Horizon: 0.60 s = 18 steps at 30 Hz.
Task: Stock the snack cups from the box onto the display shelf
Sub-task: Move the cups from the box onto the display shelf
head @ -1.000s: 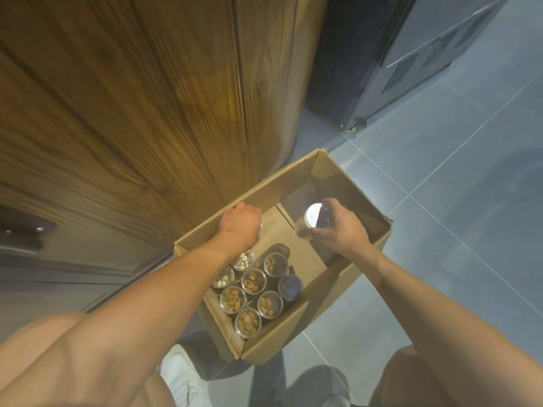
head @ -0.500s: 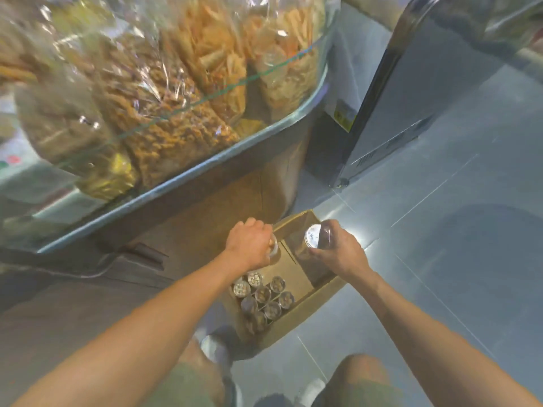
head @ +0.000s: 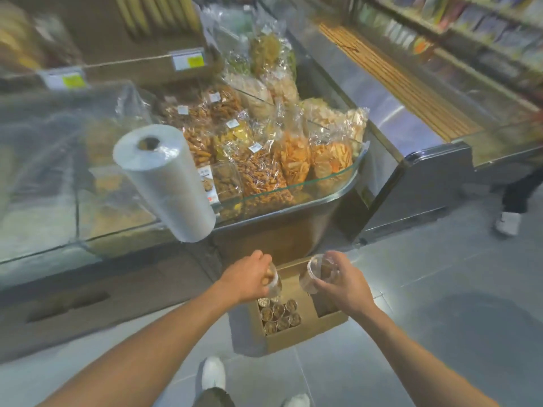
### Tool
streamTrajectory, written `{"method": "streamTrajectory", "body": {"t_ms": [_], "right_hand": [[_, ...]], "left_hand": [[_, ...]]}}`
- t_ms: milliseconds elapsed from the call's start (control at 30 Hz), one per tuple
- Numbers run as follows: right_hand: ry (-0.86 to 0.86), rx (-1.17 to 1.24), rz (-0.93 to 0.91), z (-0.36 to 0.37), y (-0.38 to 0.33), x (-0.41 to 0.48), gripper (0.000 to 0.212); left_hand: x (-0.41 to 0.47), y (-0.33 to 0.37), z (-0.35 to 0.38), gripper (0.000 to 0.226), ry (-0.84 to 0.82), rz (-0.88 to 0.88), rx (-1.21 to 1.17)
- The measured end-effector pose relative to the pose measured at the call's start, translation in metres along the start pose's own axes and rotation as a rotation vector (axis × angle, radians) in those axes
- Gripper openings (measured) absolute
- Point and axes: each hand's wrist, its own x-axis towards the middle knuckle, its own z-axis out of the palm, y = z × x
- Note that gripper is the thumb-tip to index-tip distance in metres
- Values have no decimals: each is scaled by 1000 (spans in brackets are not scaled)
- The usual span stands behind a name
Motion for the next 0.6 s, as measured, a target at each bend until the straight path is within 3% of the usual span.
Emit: {"method": "streamTrajectory", "body": {"t_ms": [167, 333, 500, 600], "right_hand": [[-42, -39, -91, 26, -54, -24, 72], [-97, -58, -183, 77, -123, -47, 62], [-139, -5, -218, 144, -200, -69, 63], [-123, 35, -239, 183, -244, -75, 65]], "left_hand": [[-65, -46, -14, 40, 70, -51, -34], [-132, -114, -22, 24, 130, -100, -54], [-204, -199, -40, 32, 138, -136, -89], [-243, -251, -61, 49, 181, -147, -158]]}}
